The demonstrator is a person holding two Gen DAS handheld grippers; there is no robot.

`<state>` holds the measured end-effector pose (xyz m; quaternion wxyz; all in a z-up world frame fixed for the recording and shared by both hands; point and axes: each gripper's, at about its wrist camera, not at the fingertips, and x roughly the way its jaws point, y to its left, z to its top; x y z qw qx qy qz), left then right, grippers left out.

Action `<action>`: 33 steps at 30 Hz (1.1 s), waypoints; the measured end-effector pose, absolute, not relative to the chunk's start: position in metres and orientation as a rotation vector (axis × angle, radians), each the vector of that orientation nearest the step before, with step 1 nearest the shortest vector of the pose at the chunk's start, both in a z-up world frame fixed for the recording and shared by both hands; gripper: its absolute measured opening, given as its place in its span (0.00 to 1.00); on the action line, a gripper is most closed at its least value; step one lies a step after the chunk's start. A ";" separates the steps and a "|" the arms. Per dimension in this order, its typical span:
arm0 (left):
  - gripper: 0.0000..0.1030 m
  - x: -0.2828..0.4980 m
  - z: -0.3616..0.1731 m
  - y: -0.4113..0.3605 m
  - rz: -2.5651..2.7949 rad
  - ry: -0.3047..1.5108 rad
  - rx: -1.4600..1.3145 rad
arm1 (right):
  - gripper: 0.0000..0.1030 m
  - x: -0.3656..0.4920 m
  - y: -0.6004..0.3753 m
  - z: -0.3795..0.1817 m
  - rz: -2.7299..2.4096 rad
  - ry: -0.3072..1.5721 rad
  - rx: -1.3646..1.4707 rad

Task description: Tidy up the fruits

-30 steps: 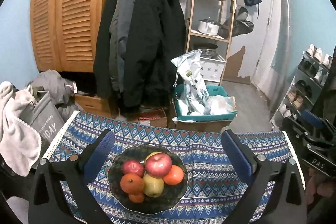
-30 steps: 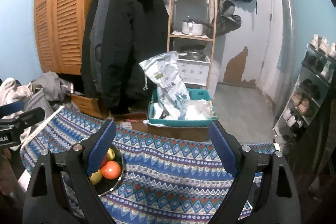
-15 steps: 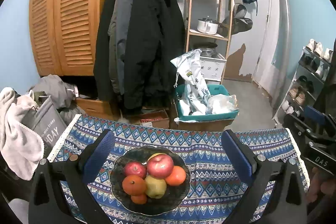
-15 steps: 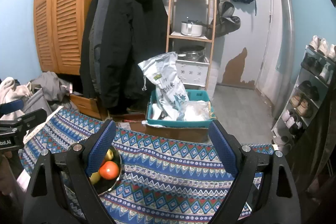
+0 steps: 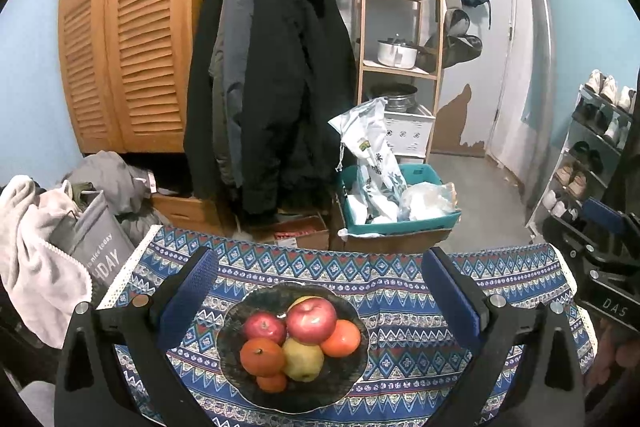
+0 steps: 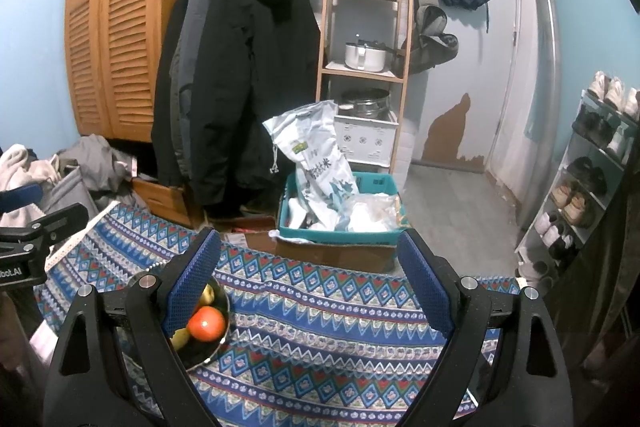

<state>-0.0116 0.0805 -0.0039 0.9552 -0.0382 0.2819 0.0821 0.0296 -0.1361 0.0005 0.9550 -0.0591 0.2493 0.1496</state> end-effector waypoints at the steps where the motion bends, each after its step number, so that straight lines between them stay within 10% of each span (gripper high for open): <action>1: 0.99 -0.011 -0.004 0.081 0.165 0.573 -0.077 | 0.86 0.030 -0.136 0.000 0.304 0.506 -0.120; 33: 0.99 -0.016 0.002 0.074 0.200 0.557 -0.059 | 0.86 0.028 -0.137 0.006 0.305 0.504 -0.138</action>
